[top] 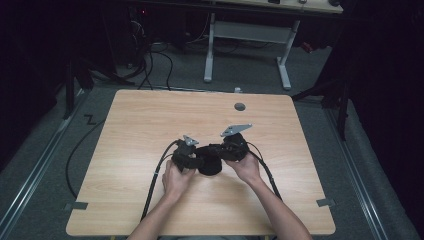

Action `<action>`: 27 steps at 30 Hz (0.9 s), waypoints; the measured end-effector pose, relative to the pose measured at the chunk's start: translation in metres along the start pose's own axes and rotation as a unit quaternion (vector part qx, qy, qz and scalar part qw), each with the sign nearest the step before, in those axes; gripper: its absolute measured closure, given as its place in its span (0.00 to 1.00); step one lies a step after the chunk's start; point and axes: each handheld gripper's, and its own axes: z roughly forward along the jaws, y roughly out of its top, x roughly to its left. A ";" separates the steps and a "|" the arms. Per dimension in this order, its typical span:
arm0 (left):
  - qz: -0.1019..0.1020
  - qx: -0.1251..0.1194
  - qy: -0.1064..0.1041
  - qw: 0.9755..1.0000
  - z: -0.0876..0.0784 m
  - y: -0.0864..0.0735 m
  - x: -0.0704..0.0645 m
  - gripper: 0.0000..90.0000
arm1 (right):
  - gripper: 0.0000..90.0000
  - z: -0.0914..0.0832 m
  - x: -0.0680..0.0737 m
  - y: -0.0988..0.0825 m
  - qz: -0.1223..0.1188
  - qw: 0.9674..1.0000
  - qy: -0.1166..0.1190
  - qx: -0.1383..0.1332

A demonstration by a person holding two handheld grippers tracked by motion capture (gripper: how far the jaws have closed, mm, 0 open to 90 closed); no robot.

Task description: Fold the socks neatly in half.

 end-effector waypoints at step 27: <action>0.022 -0.015 -0.040 0.999 -0.031 -0.010 -0.030 0.42 | 0.87 0.001 -0.012 -0.014 0.025 0.999 -0.039 -0.009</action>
